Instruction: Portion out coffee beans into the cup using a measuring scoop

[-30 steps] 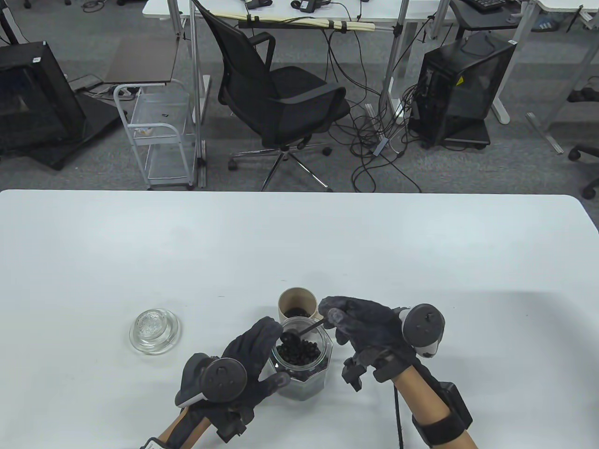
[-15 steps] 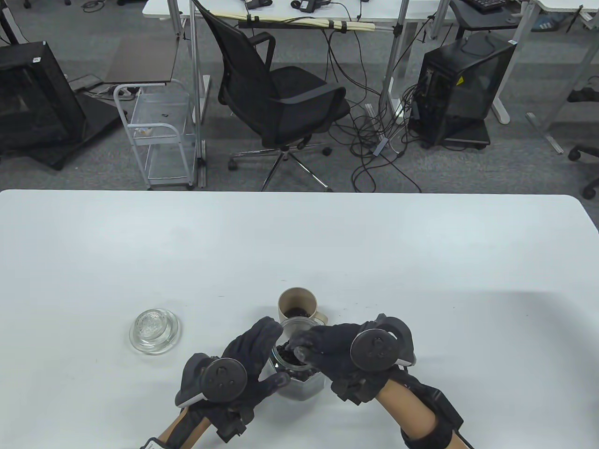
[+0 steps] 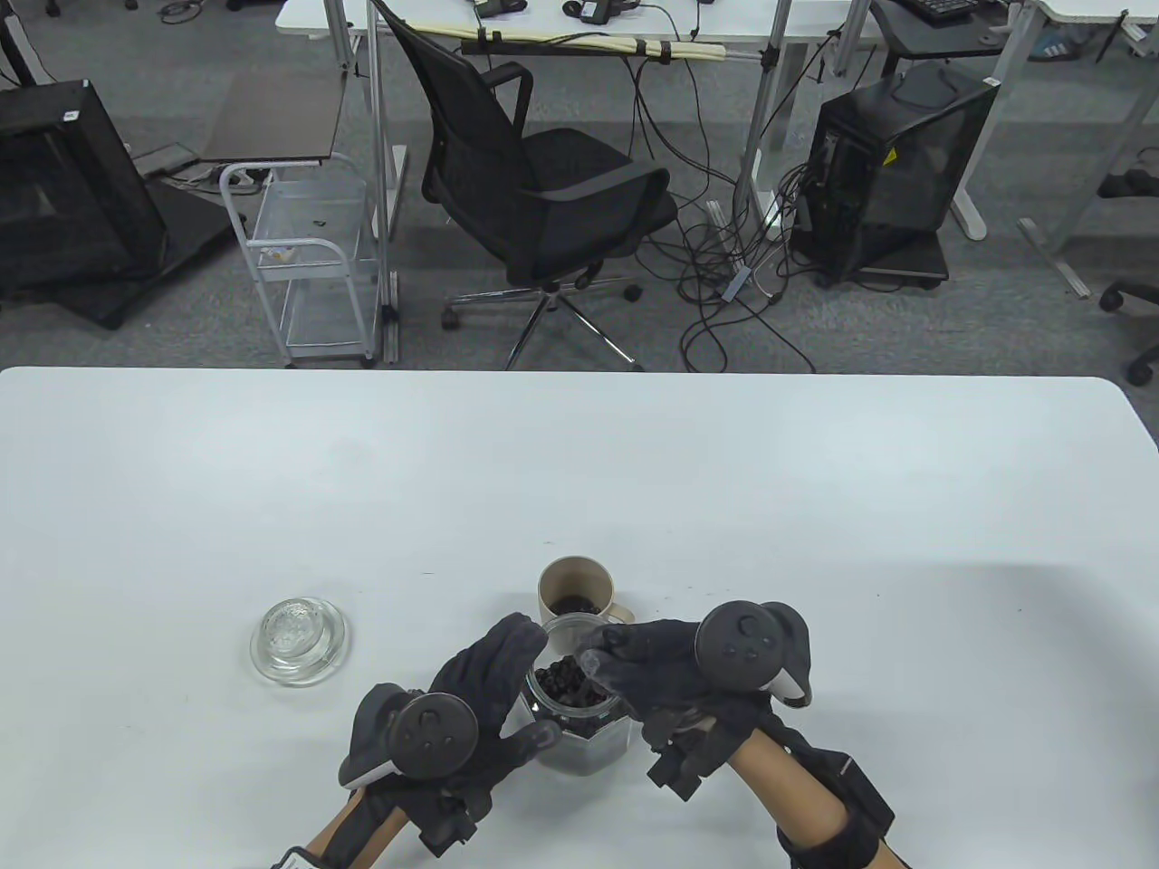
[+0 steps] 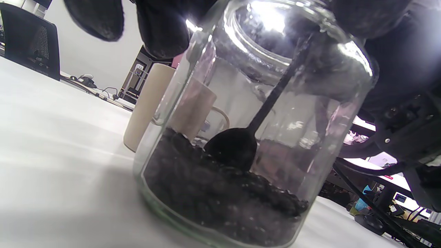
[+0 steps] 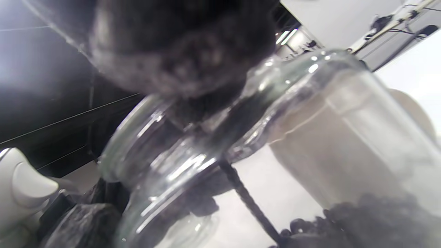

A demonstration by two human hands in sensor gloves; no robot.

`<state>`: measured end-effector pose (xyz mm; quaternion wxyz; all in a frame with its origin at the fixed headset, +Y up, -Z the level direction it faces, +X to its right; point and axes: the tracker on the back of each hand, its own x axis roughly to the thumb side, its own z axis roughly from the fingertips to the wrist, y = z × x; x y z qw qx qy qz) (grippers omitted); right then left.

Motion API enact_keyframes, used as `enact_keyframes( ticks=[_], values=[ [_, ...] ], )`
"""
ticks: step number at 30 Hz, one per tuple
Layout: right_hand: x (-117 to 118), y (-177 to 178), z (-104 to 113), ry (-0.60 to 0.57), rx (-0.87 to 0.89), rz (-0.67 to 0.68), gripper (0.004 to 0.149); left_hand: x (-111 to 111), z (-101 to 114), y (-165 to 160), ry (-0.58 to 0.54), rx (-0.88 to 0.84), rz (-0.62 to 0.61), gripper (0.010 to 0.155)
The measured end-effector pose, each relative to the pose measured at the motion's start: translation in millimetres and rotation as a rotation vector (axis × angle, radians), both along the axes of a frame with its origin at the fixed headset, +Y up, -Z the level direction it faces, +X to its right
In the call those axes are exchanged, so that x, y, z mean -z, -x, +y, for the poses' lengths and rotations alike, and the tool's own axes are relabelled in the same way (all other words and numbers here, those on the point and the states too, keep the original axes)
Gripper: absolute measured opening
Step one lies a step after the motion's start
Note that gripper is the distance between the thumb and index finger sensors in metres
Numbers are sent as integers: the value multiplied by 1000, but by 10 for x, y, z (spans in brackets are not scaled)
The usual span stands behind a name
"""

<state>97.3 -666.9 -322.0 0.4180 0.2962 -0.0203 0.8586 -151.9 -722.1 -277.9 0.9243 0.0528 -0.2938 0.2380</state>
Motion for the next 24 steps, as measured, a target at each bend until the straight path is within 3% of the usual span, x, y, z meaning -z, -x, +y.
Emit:
enact_keyframes(
  ticks=[10, 24],
  values=[
    [43, -68, -107, 197, 117, -88, 45, -2, 2, 0, 0, 1, 0, 92],
    [99, -163, -198, 368, 294, -106, 46, 1, 2, 1, -1, 2, 0, 92]
  ],
)
